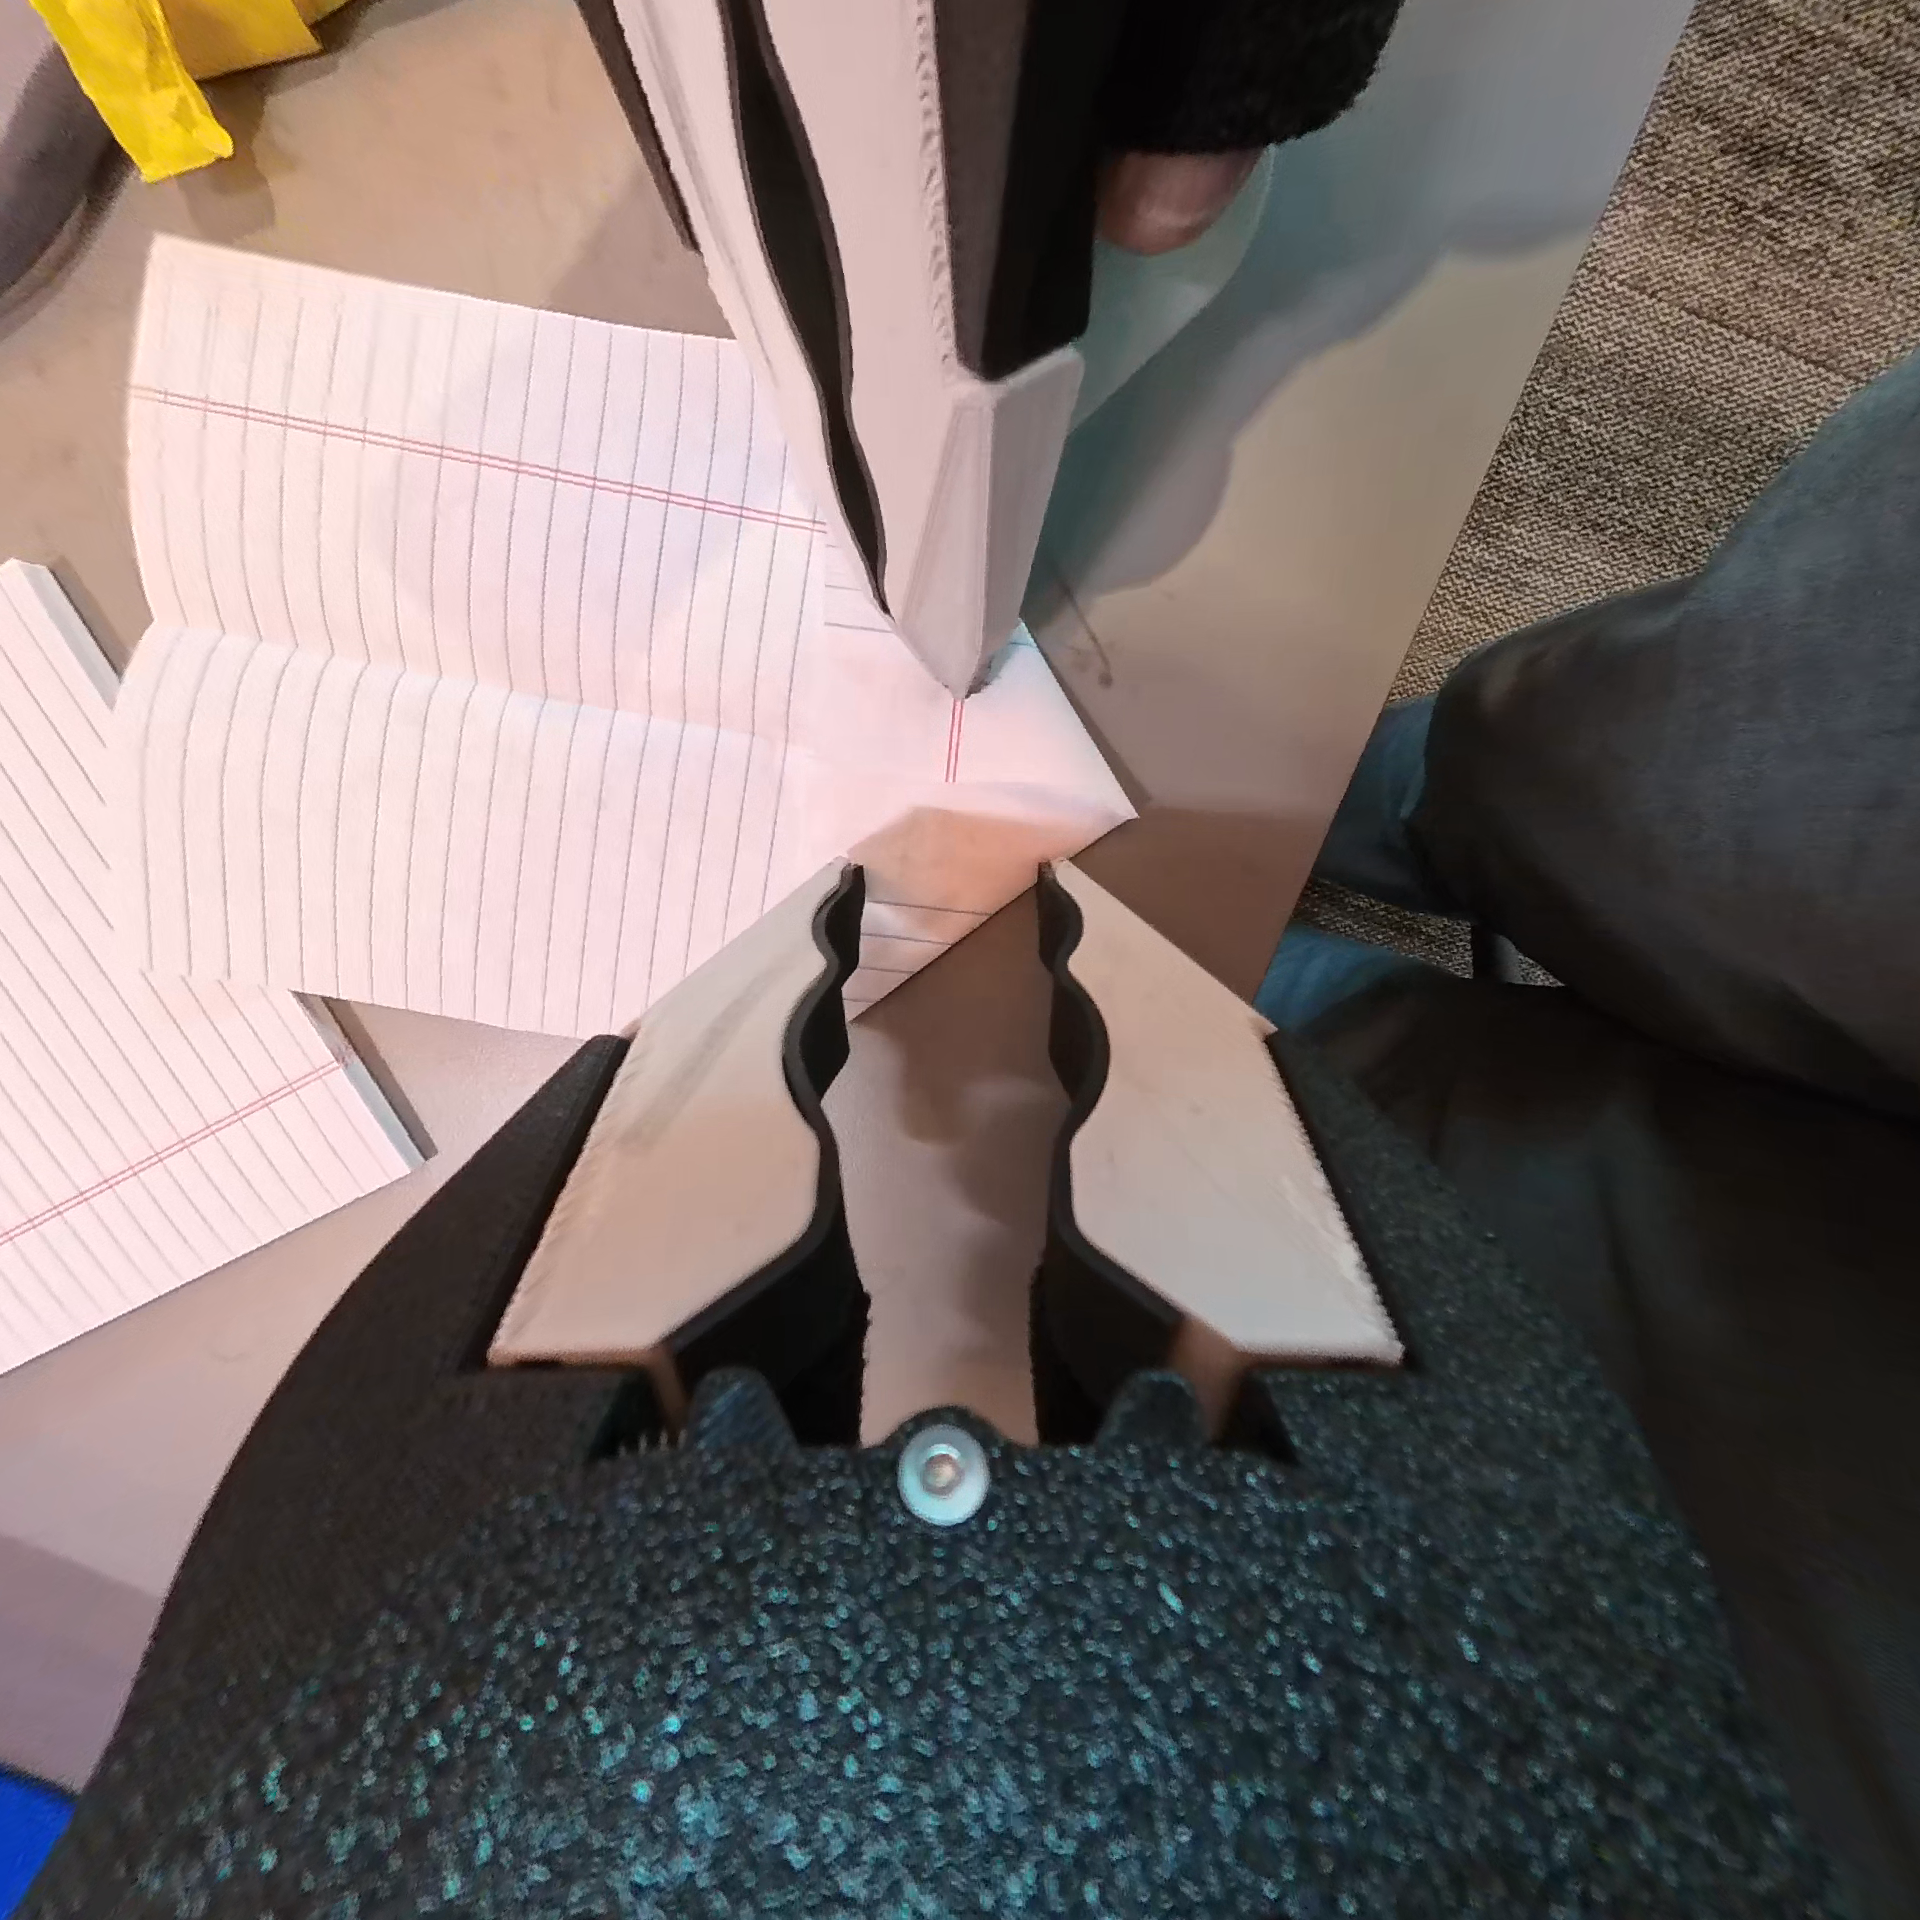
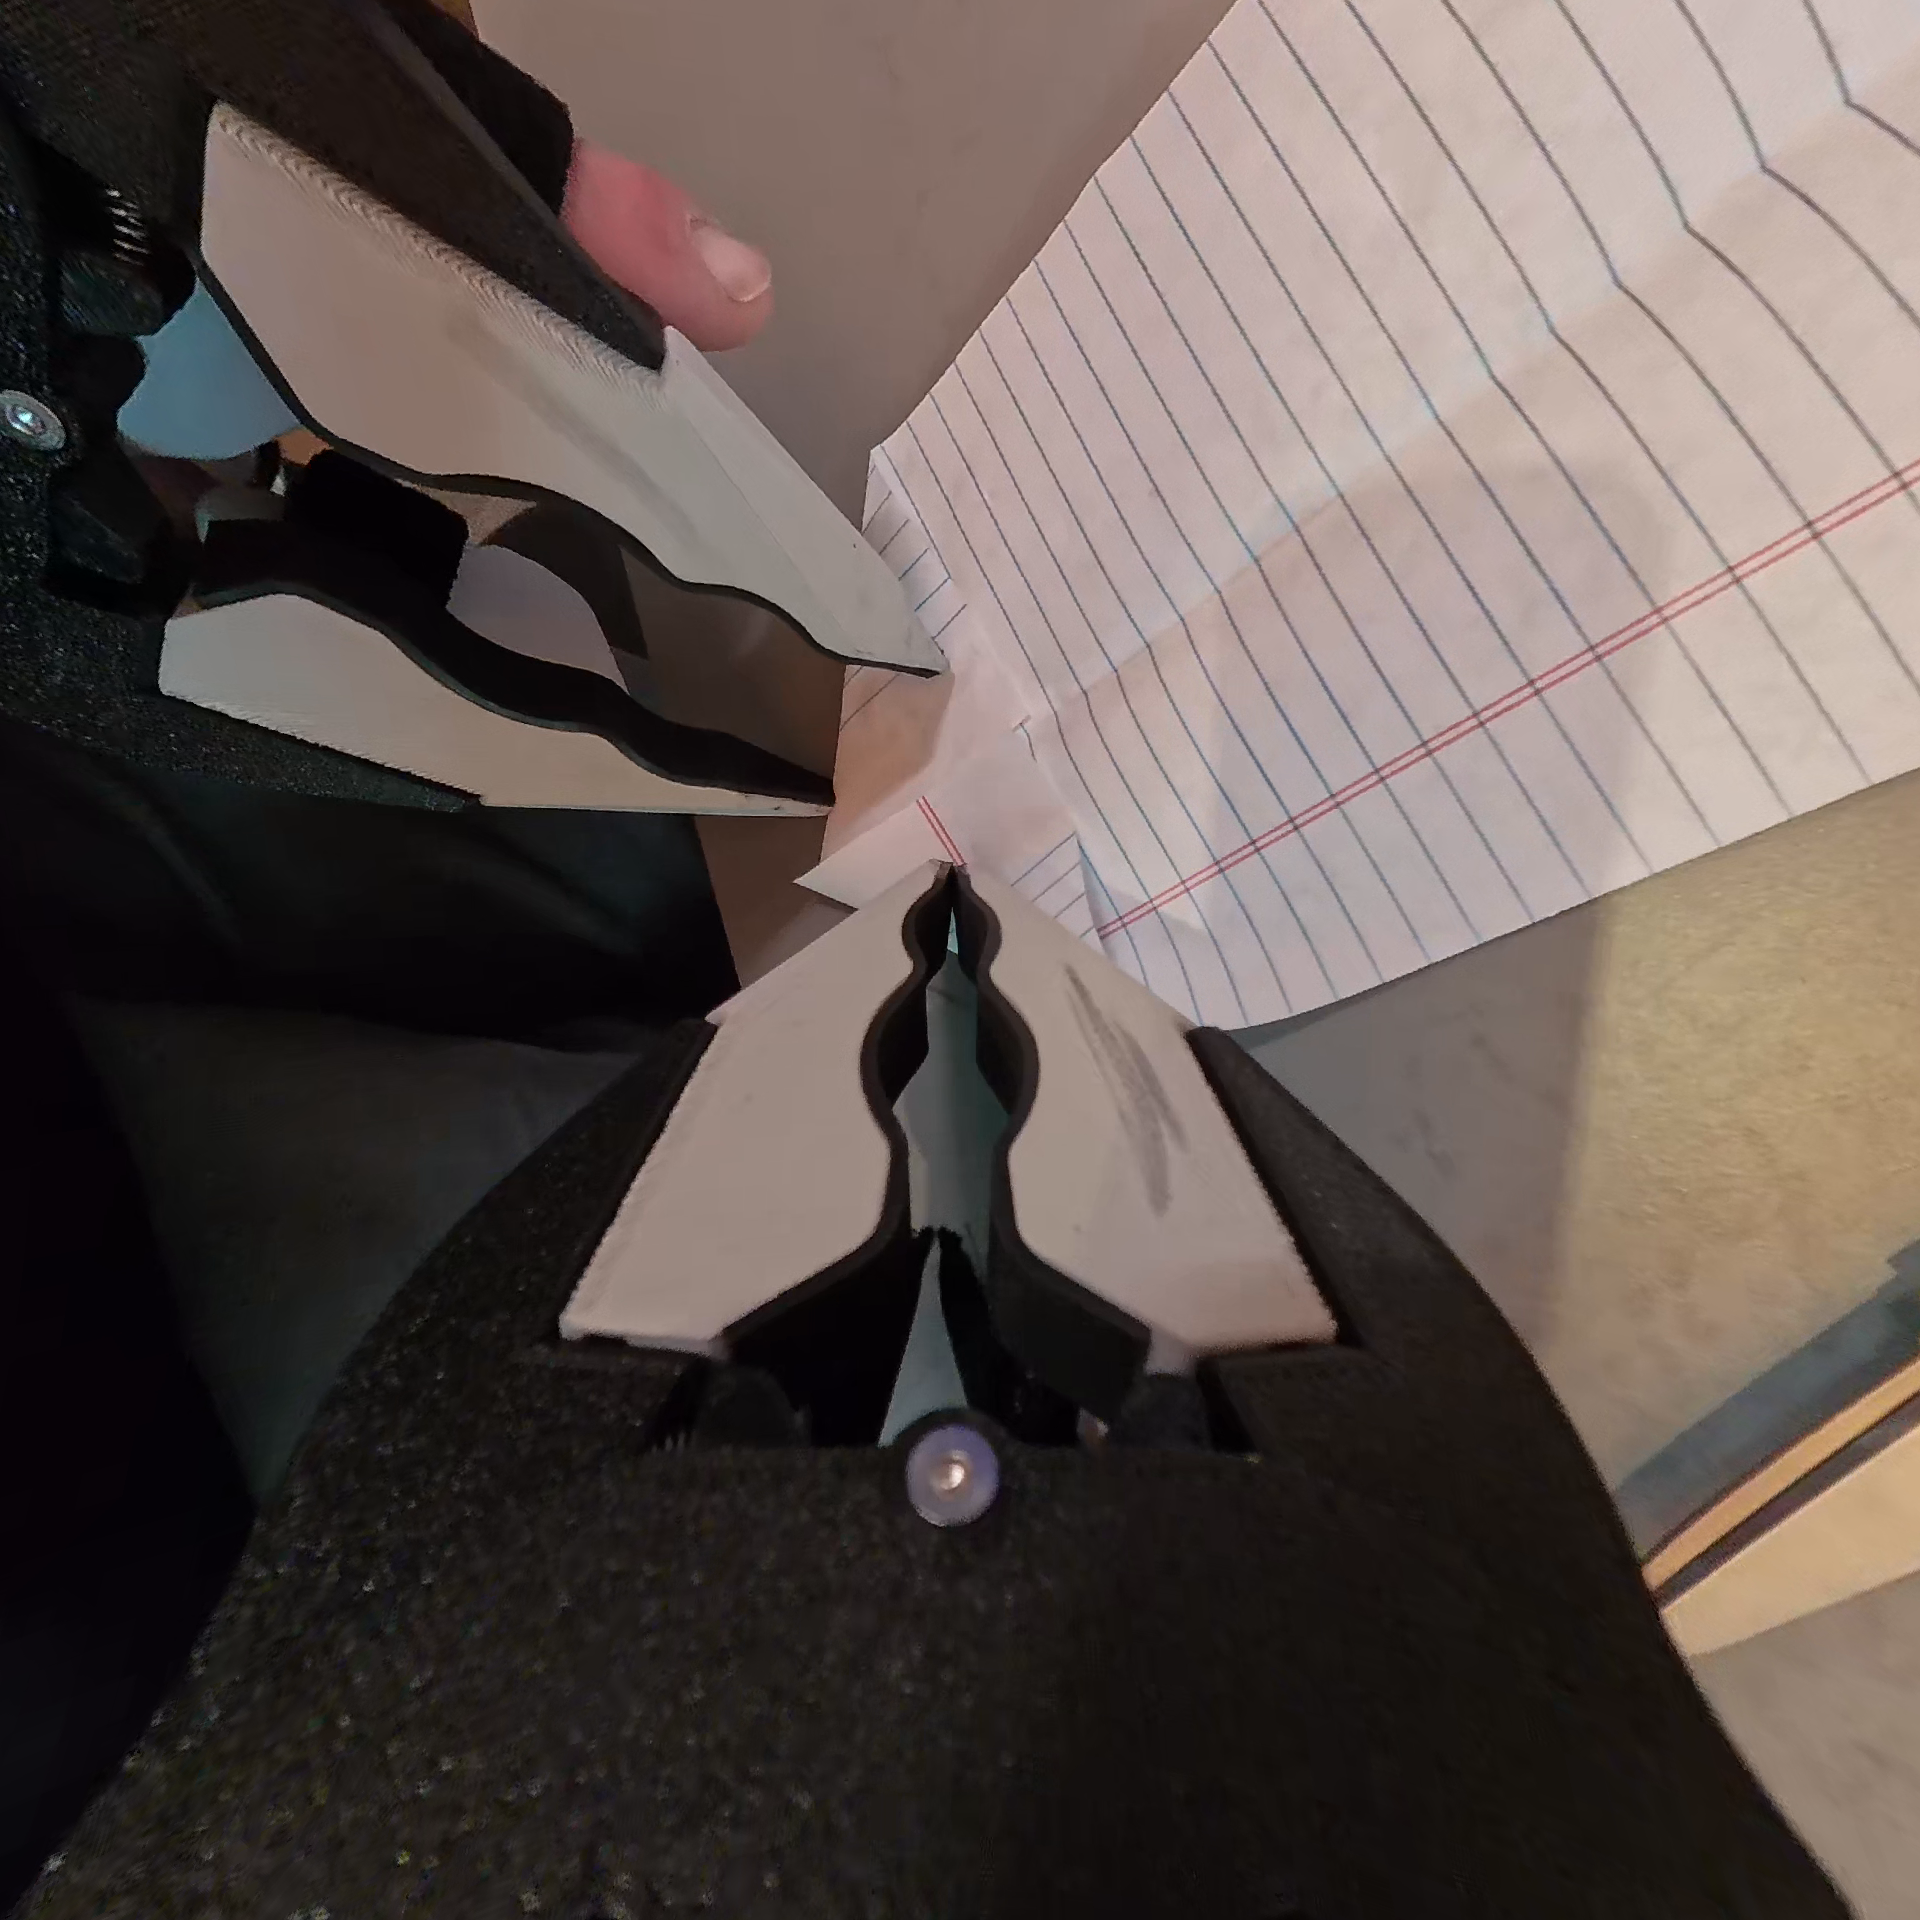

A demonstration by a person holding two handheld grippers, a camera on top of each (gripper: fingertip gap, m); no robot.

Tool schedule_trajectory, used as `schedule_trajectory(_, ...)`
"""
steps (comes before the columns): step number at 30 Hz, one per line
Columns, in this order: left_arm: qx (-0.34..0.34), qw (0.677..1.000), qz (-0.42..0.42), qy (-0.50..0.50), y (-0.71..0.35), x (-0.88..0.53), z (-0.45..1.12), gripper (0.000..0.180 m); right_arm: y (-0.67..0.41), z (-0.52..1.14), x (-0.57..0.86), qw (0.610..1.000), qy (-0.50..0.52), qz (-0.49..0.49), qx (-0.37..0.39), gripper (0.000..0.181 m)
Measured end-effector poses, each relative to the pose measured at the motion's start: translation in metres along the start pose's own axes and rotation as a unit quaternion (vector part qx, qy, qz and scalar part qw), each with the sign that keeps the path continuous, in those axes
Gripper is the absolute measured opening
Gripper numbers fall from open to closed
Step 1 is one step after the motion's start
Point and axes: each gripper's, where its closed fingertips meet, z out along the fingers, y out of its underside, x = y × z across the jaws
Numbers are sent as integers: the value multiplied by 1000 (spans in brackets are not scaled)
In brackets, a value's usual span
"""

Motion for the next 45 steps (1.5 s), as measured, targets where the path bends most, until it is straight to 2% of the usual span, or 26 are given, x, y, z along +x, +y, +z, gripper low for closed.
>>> schedule_trajectory(10,9,1000,22,4,-5,2,0,31,0,0,0,1000,1,19,15,0)
schedule_trajectory(24,71,996,-24,40,-29,3,-11,26,0,0,1,1000,-4,21,18,0)
schedule_trajectory(33,43,998,-18,41,-27,8,2,24,0,0,1,1000,-6,19,14,0)
schedule_trajectory(35,16,1000,-13,23,-18,5,8,21,0,0,1,1000,-6,20,15,0)
schedule_trajectory(45,17,1000,-4,12,-18,5,7,19,-1,-2,-1,1000,-1,16,26,0)
